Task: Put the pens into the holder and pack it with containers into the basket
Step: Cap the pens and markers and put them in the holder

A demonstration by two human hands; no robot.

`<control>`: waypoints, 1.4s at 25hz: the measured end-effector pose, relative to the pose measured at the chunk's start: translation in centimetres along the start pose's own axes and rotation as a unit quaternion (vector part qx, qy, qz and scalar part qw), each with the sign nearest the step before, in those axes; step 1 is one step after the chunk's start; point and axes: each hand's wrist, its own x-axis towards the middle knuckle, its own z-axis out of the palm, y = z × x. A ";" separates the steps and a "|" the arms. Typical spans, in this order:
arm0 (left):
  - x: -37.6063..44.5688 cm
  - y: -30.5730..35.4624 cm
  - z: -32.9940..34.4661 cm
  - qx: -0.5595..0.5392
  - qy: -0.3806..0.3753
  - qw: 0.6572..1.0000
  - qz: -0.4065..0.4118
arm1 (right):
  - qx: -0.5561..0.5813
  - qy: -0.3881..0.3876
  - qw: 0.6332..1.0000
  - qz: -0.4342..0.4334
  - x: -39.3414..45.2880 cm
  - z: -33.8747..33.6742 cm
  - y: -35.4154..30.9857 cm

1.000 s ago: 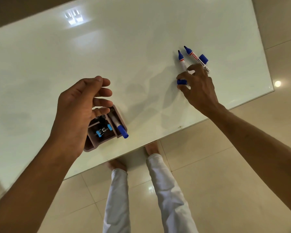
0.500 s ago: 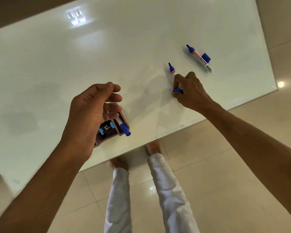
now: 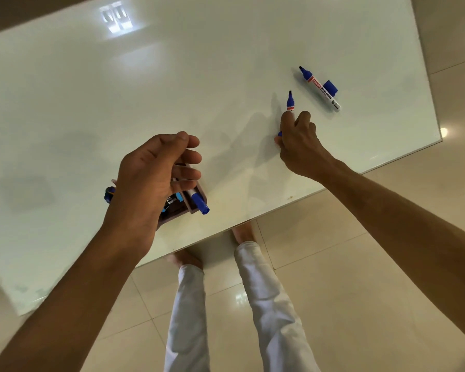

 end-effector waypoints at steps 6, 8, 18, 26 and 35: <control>0.0 -0.6 -0.1 -0.031 -0.020 0.999 -0.014 | 0.601 -0.014 0.784 0.157 -1.3 -4.4 -3.6; -0.1 -0.8 0.4 -0.032 -0.040 0.998 -0.024 | 0.646 -0.019 0.757 0.096 -3.3 -6.7 -5.3; 0.9 0.8 2.5 -0.019 -0.169 0.985 -0.037 | 0.195 0.179 0.939 -0.220 -9.7 -7.2 -11.2; 0.7 1.0 2.0 -0.027 -0.156 0.986 -0.057 | 0.218 0.174 0.945 -0.170 -10.2 -6.6 -11.1; 0.7 1.4 0.3 -0.098 -0.081 0.991 -0.047 | 0.259 0.174 0.942 -0.125 -11.1 -7.2 -9.9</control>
